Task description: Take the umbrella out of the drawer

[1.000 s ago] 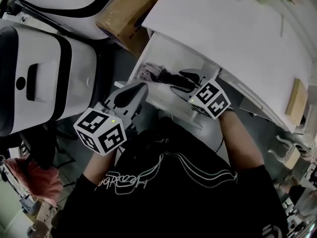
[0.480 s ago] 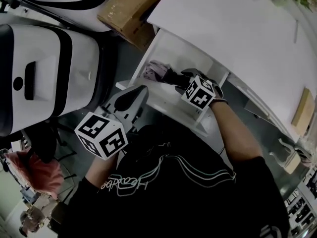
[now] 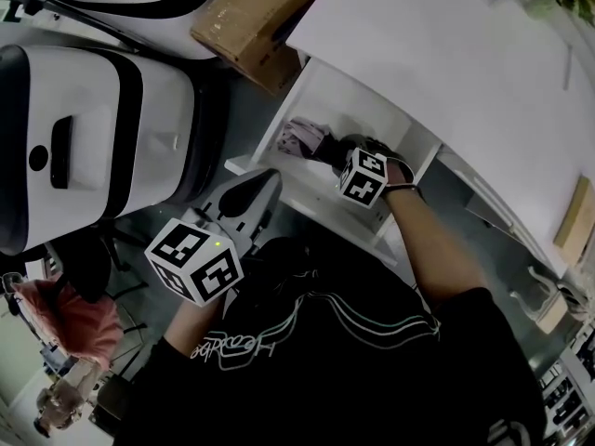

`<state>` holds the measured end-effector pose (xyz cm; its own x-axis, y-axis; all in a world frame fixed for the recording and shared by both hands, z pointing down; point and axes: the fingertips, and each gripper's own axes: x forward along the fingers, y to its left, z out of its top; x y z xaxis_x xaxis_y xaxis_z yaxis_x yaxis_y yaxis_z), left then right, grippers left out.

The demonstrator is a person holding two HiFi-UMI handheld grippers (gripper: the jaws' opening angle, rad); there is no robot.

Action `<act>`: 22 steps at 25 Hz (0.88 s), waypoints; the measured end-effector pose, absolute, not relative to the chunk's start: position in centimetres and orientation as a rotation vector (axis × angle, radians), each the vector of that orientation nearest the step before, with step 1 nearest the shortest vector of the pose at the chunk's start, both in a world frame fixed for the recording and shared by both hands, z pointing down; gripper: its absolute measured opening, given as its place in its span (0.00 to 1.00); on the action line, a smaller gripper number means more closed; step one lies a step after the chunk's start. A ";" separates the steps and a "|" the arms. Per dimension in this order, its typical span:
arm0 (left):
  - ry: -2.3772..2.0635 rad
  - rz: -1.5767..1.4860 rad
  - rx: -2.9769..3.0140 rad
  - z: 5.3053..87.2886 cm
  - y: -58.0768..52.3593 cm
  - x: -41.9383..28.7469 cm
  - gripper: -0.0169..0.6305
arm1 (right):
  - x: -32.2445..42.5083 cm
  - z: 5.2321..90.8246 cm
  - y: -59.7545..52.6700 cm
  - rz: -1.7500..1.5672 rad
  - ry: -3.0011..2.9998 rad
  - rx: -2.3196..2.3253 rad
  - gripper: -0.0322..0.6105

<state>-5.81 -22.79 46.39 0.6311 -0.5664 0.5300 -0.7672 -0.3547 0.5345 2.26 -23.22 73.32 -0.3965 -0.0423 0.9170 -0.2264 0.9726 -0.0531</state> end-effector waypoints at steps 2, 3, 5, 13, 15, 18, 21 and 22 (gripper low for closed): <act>-1.049 0.322 2.062 46.4 -22.8 -6.0 0.06 | 2.0 73.5 -23.4 0.188 -1.968 0.189 0.42; -1.051 0.319 2.062 46.5 -22.8 -6.1 0.06 | 2.0 73.6 -23.4 0.191 -1.965 0.187 0.42; -1.053 0.311 2.067 46.7 -22.7 -6.3 0.06 | 1.9 73.8 -23.5 0.207 -1.959 0.187 0.42; -1.057 0.304 2.062 46.5 -22.2 -6.8 0.06 | 1.9 73.6 -23.5 0.227 -1.922 0.195 0.39; -1.058 0.296 2.053 46.5 -22.2 -7.1 0.06 | 1.9 73.5 -23.4 0.236 -1.920 0.205 0.39; -1.047 0.279 2.045 46.7 -22.0 -7.6 0.06 | 1.8 73.1 -23.4 0.249 -1.922 0.216 0.38; -1.024 0.270 2.040 46.8 -21.7 -7.9 0.06 | 2.2 72.1 -23.3 0.231 -1.908 0.226 0.38; -1.016 0.269 2.041 46.7 -21.6 -8.0 0.06 | 2.4 71.6 -23.3 0.230 -1.904 0.237 0.38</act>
<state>-8.00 -21.56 46.69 0.6514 -0.5668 0.5044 -0.7420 -0.3369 0.5796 2.38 -23.33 71.61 -0.3335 -0.0521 0.9413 -0.2744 0.9606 -0.0440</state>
